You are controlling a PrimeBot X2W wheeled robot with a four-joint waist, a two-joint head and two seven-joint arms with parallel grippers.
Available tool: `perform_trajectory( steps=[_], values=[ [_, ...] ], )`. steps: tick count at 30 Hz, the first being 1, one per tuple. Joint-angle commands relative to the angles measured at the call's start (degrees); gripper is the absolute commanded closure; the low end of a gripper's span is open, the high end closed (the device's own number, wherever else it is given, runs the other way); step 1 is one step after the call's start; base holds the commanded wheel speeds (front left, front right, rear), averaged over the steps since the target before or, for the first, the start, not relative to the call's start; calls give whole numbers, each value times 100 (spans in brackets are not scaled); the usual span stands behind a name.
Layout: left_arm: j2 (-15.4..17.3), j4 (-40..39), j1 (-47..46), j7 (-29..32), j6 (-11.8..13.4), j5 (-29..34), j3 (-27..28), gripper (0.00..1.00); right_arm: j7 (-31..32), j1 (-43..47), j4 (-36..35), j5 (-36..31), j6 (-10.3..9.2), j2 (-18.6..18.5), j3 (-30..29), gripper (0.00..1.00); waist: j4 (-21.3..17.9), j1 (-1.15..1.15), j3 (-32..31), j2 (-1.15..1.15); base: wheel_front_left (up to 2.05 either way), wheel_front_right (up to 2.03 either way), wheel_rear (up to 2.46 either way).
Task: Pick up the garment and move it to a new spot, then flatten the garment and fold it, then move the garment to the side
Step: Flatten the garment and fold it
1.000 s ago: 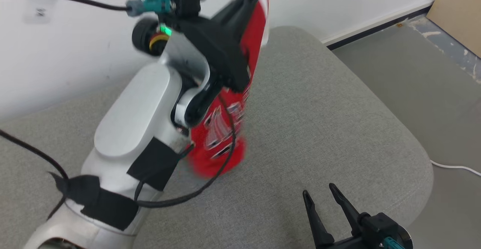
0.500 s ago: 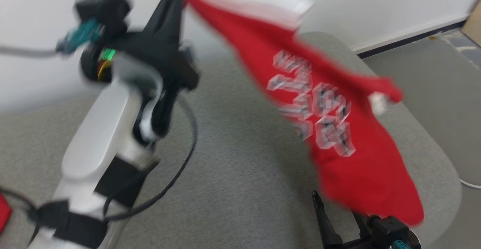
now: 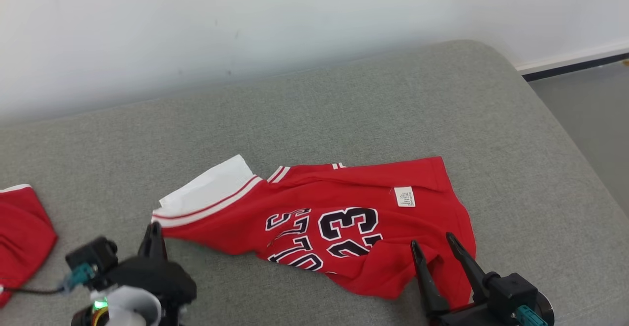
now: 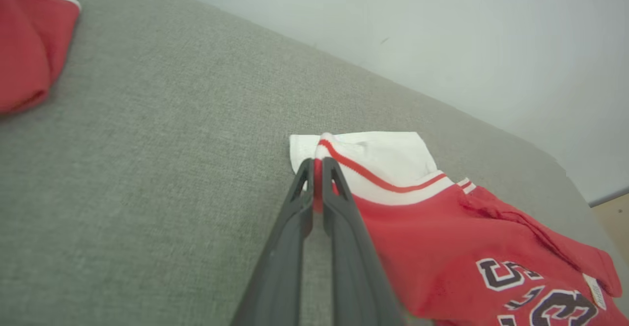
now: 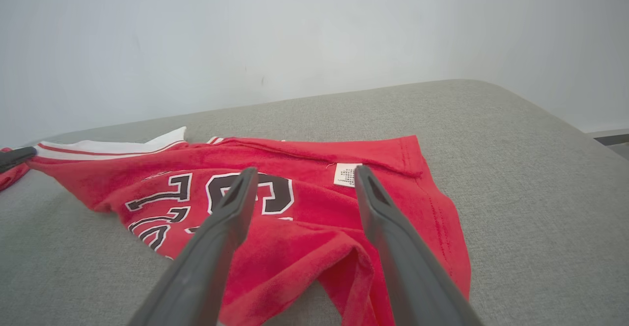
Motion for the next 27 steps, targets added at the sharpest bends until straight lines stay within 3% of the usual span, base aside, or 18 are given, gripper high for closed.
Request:
perform_trajectory(
  steps=[1,8,10,11,12,15,20,27],
  values=[
    [-38,-30,185,-114,60,-34,24,100,33,-7,-23,-71,-13,-5,-22,0,53,0,-32,0,0,0,0],
    [-94,-396,898,-420,174,-27,46,100,173,-24,-135,-255,-13,-4,-223,0,231,0,-163,0,0,0,0],
    [-139,-569,1046,-404,24,-91,-29,100,226,-19,-181,-300,-13,-5,-285,0,300,0,-221,0,0,0,0],
    [-171,-615,1119,-376,-30,-132,-63,58,250,-22,-196,-312,-13,-4,-317,0,334,0,-255,0,0,0,0],
    [-184,-604,1204,-310,-35,-167,-72,0,295,-33,-209,-325,-13,-4,-327,0,354,0,-292,0,0,0,0],
    [-167,-639,1329,-150,-40,-269,-100,0,649,-54,-172,-233,-13,-5,-343,0,388,0,-423,0,0,0,0],
    [231,-853,1205,-205,166,159,-175,0,1427,-247,-398,-288,-13,-50,-641,0,456,0,-501,0,0,0,0],
    [554,-529,1,895,206,878,-965,0,2851,-850,-564,-540,-13,-651,-503,0,486,0,-279,0,0,0,0]
  ],
)
